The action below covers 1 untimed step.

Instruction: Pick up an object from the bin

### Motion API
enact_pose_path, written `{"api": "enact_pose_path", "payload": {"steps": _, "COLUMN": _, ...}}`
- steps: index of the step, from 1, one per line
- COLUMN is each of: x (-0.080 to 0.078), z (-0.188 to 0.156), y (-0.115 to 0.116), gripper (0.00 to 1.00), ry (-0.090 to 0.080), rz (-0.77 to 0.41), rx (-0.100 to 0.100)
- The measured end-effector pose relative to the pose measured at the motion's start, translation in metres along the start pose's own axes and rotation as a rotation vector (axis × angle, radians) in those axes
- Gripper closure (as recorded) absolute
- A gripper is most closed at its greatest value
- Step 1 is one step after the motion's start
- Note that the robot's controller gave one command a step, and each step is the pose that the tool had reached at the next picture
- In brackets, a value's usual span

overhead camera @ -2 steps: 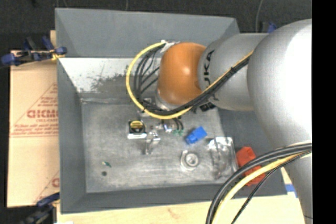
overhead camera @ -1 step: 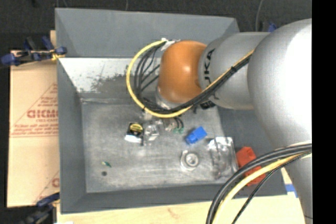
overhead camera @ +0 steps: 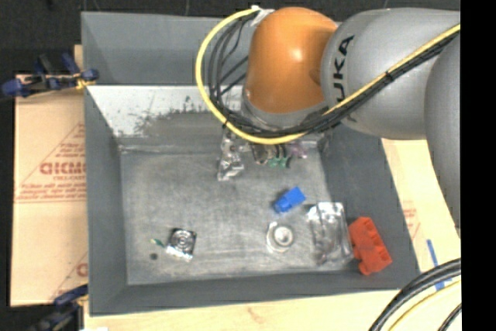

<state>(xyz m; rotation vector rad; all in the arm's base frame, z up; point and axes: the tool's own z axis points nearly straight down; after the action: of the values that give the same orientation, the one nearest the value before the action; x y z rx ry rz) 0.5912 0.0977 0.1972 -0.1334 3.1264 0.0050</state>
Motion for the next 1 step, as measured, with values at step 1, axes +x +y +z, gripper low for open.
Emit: {"api": "enact_pose_path", "payload": {"steps": 1, "x": 0.0082, "z": 0.0965, "y": 0.0457, "gripper": 1.0, "ry": 0.015, "rz": 0.322, "rx": 0.003}}
